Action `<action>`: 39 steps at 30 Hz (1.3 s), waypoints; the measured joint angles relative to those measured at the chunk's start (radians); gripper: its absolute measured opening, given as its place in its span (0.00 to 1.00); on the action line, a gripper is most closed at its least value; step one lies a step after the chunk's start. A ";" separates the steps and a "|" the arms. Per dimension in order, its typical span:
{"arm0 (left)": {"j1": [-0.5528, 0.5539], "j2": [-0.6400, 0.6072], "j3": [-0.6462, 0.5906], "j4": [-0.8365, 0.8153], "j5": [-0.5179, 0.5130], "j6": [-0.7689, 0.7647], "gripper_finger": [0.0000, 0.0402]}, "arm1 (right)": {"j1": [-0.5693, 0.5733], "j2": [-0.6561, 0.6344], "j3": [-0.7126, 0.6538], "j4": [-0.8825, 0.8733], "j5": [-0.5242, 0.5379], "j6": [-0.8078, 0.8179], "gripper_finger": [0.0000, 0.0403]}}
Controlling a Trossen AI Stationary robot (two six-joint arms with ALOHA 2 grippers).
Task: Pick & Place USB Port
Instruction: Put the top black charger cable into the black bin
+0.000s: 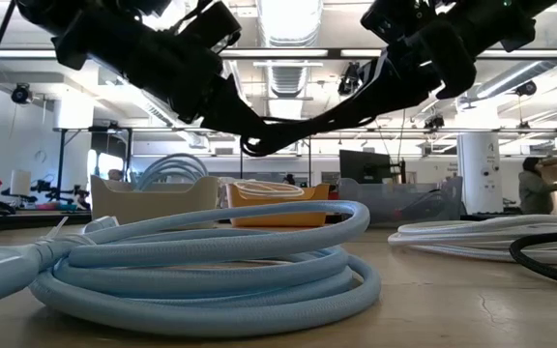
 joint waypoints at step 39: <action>0.008 0.000 -0.001 -0.001 -0.038 -0.044 0.43 | -0.528 -0.342 -0.002 -0.692 -0.113 -0.093 0.11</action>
